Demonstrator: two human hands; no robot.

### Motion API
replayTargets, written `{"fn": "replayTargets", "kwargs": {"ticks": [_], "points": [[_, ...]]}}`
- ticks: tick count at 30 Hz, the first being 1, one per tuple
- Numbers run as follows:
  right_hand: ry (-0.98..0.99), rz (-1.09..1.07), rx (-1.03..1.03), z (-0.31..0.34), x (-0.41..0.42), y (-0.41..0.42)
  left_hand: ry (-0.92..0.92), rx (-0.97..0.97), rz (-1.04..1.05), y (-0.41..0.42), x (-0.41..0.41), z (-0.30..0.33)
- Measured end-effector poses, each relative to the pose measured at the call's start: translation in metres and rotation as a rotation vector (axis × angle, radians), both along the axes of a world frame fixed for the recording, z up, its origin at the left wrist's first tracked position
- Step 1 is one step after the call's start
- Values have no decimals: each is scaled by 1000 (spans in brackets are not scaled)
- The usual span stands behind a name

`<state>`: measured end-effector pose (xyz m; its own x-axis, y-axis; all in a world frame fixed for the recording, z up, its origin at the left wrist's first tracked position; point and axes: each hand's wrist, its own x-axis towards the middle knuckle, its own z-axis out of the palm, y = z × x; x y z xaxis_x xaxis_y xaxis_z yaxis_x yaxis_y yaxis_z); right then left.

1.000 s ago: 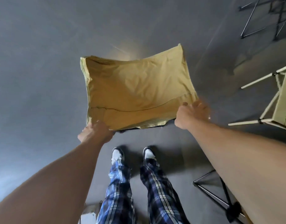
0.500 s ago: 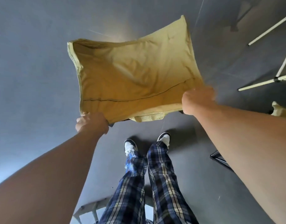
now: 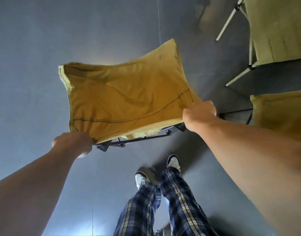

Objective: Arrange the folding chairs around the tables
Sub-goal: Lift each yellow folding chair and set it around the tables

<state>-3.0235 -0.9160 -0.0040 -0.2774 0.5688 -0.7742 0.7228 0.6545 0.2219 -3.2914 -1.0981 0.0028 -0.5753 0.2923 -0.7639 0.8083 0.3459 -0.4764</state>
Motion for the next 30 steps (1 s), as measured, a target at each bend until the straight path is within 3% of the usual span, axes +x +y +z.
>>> {"fn": "replayTargets", "kwargs": {"ticks": [8,14,22,30], "points": [[6,-349,79,41,44,69,-69,136,-385,156,14,49],[-119,-628,70,62,36,106,-131,213,-648,262,-7,53],[-197,-931,42,81,-8,132,-115,75,-863,396,-44,71],[-217,-1063,-111,78,-27,193,-99,8,-1101,510,-39,65]]}}
